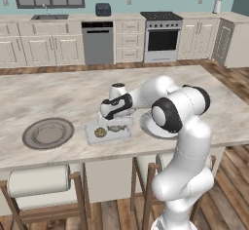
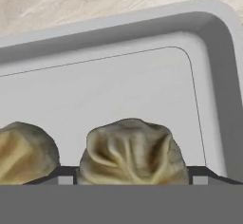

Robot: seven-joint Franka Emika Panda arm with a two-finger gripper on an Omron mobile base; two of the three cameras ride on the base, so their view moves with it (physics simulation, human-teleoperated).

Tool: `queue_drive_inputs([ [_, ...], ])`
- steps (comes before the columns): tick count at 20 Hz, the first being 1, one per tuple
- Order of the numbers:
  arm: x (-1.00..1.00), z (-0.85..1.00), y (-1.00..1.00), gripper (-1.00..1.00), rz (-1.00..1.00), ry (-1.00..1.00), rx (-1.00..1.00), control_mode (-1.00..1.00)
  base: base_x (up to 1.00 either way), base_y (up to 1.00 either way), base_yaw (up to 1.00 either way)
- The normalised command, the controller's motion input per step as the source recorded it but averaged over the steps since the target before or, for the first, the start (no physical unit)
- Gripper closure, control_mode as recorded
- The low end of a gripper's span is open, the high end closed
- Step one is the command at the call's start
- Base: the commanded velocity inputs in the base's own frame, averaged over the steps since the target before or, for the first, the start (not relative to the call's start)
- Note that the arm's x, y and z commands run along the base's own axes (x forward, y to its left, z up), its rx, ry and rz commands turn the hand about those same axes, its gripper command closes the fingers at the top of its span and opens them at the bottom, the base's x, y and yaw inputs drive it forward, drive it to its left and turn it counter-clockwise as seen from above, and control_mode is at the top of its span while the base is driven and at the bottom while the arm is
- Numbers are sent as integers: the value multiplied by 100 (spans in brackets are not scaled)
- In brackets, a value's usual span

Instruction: Place two dumplings into each of the tupperware containers and then place the containers in the fridge.

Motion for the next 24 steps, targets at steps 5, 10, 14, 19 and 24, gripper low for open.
queue_drive_inputs([
  [5, 0, 0, 3, -100, 0, -8, 0, -100, 0, 0, 0],
  [10, 0, 0, 0, -100, 0, -5, 0, -100, 0, 0, 0],
  [14, -10, 29, -3, -100, 0, -4, 0, -100, 0, 0, 0],
  [19, -39, 50, -22, -100, -2, -3, 0, -100, 0, 0, 0],
  [24, -3, 3, -75, -100, -5, 0, 0, -100, 0, 0, 0],
])
